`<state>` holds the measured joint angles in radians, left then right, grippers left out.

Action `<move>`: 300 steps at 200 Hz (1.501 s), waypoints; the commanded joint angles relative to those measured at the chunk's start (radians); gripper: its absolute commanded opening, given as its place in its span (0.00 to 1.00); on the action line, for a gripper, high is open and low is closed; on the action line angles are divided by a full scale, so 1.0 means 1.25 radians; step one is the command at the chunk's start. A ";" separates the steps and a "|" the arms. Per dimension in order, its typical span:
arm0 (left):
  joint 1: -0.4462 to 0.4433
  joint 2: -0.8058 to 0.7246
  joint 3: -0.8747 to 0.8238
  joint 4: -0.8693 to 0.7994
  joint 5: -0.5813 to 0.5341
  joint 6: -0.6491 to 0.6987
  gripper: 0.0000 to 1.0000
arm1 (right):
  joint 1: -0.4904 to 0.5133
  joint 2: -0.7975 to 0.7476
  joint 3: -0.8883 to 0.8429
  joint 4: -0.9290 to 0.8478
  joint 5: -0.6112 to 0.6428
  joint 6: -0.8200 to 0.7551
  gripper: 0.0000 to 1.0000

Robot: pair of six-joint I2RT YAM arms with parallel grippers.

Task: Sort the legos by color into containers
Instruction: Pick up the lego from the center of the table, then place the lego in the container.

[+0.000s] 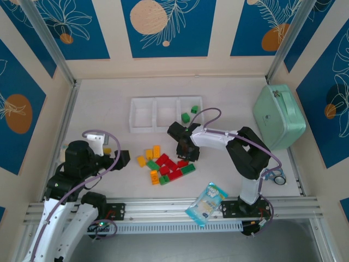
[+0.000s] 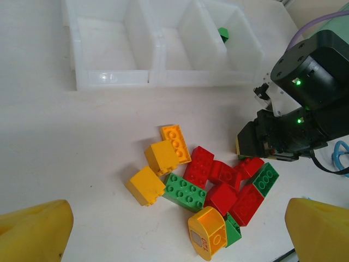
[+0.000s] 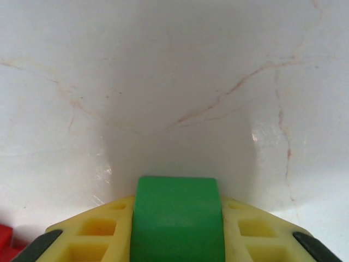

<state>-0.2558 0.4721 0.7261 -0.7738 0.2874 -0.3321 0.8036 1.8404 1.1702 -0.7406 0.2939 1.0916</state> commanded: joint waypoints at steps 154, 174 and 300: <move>-0.008 -0.008 0.000 0.001 0.005 0.006 1.00 | -0.239 -0.068 0.378 -0.002 -0.045 -0.531 0.21; -0.008 -0.008 0.000 0.001 0.006 0.006 0.99 | -0.267 0.006 0.443 -0.024 -0.075 -0.555 0.21; -0.008 -0.004 -0.003 0.007 0.019 0.007 0.99 | -0.300 0.191 0.487 -0.035 -0.031 -0.553 0.41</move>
<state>-0.2558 0.4721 0.7261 -0.7734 0.2878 -0.3317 0.4370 2.0800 1.7836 -0.7712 0.2447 0.4091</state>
